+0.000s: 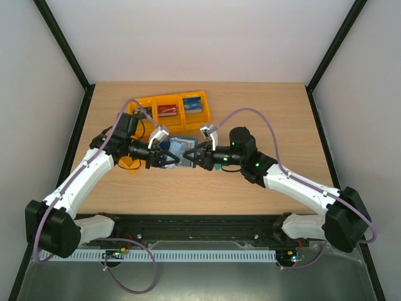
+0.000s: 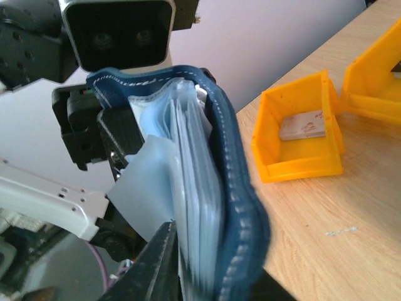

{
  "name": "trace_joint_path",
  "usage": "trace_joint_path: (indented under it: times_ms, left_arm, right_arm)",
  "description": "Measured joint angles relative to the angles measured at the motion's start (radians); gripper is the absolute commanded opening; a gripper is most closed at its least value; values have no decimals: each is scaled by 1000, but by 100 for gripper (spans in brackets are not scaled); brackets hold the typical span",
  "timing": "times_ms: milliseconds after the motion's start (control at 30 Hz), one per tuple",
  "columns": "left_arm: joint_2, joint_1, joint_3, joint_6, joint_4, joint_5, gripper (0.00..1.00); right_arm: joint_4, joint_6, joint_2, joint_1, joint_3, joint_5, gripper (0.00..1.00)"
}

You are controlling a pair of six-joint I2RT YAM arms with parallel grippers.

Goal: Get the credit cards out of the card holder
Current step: Remove the credit card from the card holder.

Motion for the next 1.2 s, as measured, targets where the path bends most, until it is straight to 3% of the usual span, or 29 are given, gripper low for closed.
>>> trace_joint_path:
  times_ms: [133,500,633,800,867,1000,1200]
  left_arm:
    - [-2,0,0,0,10,31,2]
    - [-3,11,2,67,-73,61,2]
    - [-3,11,2,79,-88,61,2]
    - [-3,11,2,87,-95,61,2]
    - [-3,11,2,88,-98,61,2]
    - [-3,11,2,89,-99,60,2]
    - [-3,11,2,90,-100,52,2]
  right_arm:
    - [-32,-29,-51,1,-9,28,37]
    - [-121,-112,-177,-58,-44,81,40]
    - [-160,-133,-179,-63,-55,86,54]
    - [-182,-140,-148,-63,-57,50,60]
    - [-182,-140,-127,-63,-57,25,59]
    - [-183,-152,-103,-57,-57,-7,41]
    - [-184,-160,-100,-52,-56,-7,33]
